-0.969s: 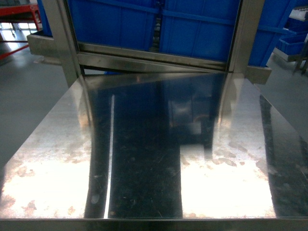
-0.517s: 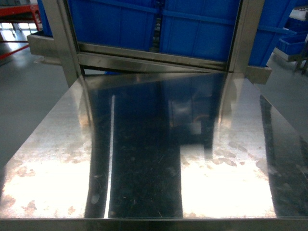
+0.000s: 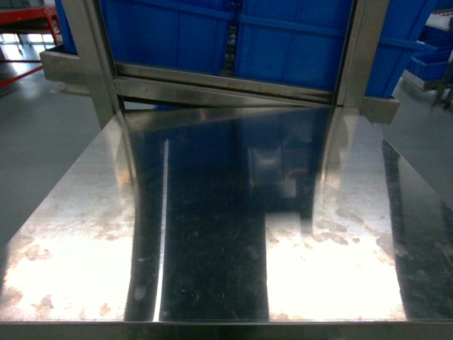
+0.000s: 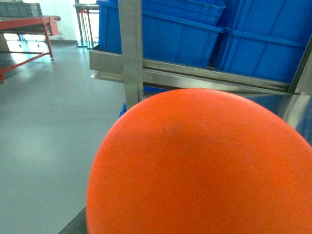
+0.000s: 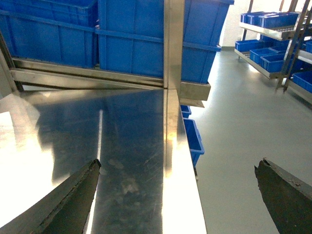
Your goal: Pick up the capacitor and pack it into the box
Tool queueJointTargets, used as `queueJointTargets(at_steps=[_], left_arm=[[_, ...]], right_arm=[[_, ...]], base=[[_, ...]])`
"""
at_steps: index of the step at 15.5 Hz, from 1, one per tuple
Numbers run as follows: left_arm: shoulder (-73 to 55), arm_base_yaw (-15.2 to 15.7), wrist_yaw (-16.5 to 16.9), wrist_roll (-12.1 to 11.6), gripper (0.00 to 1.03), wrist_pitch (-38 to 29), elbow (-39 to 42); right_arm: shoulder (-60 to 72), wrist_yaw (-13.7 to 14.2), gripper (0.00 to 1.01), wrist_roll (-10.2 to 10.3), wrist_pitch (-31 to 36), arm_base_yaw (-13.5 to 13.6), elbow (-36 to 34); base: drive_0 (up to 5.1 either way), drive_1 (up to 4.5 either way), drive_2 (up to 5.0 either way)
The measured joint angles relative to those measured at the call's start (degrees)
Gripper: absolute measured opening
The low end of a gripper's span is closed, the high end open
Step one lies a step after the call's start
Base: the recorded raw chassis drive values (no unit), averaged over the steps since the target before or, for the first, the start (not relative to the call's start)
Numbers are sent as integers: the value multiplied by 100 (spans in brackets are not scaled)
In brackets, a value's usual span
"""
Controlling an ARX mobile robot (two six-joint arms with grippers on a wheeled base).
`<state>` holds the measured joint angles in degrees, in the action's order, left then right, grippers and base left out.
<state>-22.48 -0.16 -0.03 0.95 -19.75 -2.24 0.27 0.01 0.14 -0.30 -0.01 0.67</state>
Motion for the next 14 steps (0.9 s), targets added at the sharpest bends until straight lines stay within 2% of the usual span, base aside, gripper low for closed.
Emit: queueJointTargets(at_steps=[1, 11, 13, 14], left_arm=[[87, 0, 4, -2, 44, -166, 101], [1246, 0, 0, -9, 44, 973, 151], [2129, 0, -4, -11, 44, 2070, 146], [2212, 0, 0, -13, 44, 1886, 127]], right_arm=[[0, 0, 98, 0, 0, 0, 0], [0, 0, 98, 0, 0, 0, 0], [0, 2, 98, 0, 0, 0, 0], [0, 2, 98, 0, -2, 0, 0]], base=[[0, 0, 0], [0, 0, 0], [0, 0, 0], [0, 0, 0]])
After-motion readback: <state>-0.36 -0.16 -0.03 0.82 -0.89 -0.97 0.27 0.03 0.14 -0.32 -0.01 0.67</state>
